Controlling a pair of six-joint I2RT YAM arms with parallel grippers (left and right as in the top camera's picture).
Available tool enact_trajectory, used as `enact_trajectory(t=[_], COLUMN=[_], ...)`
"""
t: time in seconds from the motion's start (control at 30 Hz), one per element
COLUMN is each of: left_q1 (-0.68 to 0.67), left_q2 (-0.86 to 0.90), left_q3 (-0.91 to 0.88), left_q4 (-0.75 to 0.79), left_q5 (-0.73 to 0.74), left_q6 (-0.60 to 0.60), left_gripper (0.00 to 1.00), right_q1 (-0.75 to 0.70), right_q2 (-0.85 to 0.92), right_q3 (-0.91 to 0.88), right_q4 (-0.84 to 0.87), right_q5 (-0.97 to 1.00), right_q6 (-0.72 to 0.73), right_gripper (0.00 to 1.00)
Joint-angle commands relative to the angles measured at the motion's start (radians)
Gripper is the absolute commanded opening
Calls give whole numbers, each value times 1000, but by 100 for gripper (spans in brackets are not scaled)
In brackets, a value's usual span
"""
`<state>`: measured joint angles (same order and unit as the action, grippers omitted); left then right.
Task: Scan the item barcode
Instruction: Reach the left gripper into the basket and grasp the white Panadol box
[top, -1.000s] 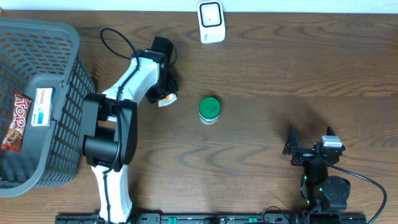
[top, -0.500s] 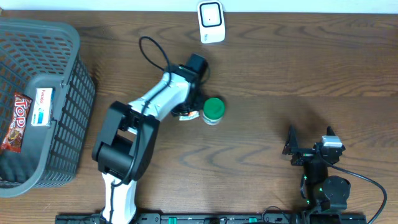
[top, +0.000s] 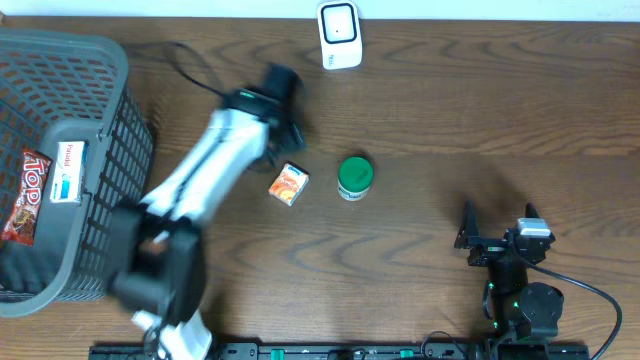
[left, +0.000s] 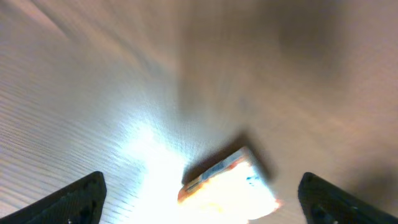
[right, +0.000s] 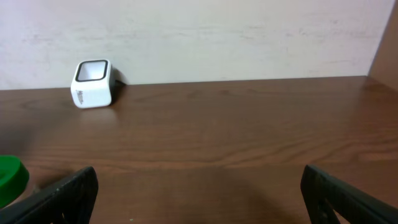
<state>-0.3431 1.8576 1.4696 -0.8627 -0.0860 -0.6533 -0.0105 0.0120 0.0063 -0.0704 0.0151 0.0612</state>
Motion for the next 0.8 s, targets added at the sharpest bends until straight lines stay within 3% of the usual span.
enact_trajectory(t=[0.0,0.13,0.27,0.4,0.47,0.67,0.77], left_q1=[88,219,430,671,762,887,895], left_q2=[-243,-434,-557,-565,-532,-377,-243], left_q3=[103,164,173,172,171,171,171], left_q4=[-1,13,9,-84,-124,-68,-22], left_q5=[-26,-16,-69,-72,-72,-85,-82], left_q6=[65,115,64,-51,-54,220,502], left_gripper=[99,99,99,99,98,98,98], right_q1=[4,4,4,4,4,4,4], right_q2=[-5,-5,-5,-5,-5,-5,-5], right_q3=[-1,-1,-1,-1,-1,-1,-1], right_q4=[-3,-3,-3,-3,-3,-3,-3], right_q5=[2,2,2,2,2,2,2], right_q6=[13,13,13,13,13,13,13], right_gripper=[99,99,99,99,99,99,99])
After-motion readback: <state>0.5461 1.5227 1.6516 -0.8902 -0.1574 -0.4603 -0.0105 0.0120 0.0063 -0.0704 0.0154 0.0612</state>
